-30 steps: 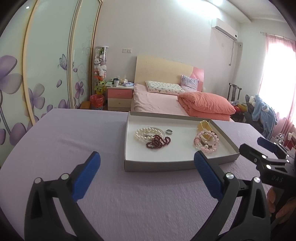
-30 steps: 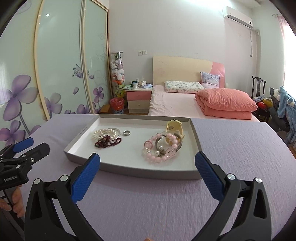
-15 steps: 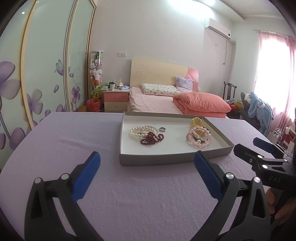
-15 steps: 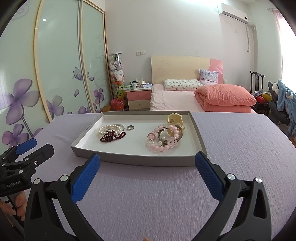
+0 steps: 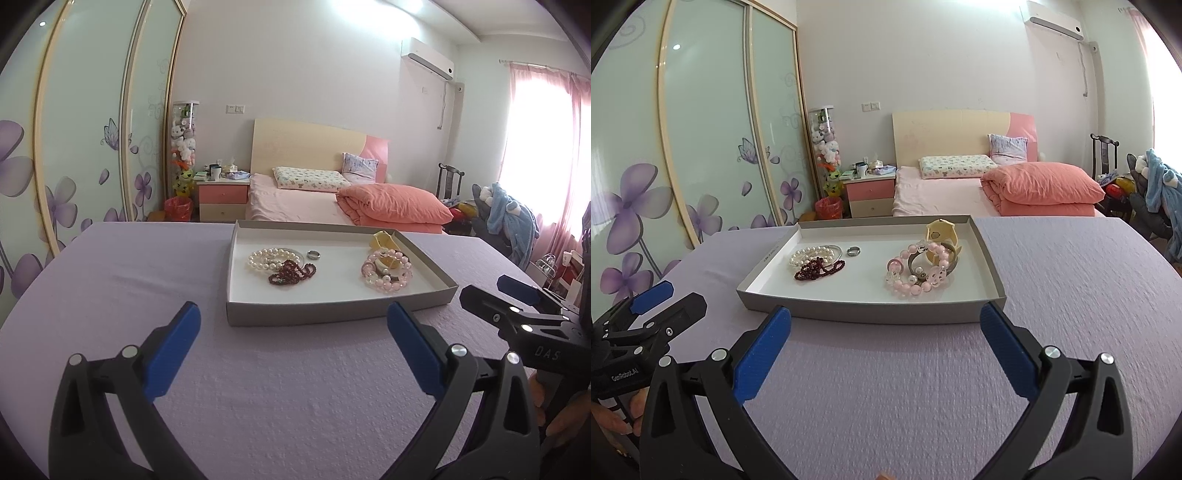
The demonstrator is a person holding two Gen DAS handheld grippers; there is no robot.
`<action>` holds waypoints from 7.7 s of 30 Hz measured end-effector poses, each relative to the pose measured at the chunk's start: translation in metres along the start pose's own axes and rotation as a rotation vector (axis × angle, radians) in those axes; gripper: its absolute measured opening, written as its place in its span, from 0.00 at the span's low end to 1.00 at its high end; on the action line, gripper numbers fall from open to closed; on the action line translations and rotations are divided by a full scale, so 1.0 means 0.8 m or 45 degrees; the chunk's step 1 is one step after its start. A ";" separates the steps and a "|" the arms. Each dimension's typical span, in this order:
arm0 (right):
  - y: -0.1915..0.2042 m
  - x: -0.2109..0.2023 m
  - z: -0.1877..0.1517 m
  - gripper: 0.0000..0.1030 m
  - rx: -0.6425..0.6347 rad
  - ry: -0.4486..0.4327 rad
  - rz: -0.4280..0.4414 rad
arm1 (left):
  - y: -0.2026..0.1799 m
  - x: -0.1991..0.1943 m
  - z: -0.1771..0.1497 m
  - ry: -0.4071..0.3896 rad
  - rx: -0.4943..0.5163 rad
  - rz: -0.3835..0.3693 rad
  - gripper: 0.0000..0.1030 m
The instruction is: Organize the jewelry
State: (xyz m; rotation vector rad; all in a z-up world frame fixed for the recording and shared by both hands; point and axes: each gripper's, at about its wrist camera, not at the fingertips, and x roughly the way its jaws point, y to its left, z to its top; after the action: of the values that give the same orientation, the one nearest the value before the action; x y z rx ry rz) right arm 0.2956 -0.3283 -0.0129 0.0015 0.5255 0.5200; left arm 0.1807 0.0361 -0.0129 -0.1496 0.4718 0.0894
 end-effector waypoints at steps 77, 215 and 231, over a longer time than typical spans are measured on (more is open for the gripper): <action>0.005 0.003 0.001 0.99 0.006 0.007 0.011 | -0.009 0.011 -0.004 0.025 -0.006 0.000 0.98; 0.001 0.006 -0.003 0.99 0.009 0.008 0.009 | -0.011 0.021 -0.004 0.050 -0.023 0.014 0.98; 0.001 0.006 -0.003 0.99 0.008 0.008 0.010 | -0.011 0.021 -0.004 0.051 -0.023 0.014 0.98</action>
State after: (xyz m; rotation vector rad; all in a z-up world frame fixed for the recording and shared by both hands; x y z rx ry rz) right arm 0.2974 -0.3259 -0.0170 0.0081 0.5338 0.5259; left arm 0.1953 0.0280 -0.0223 -0.1667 0.5119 0.1018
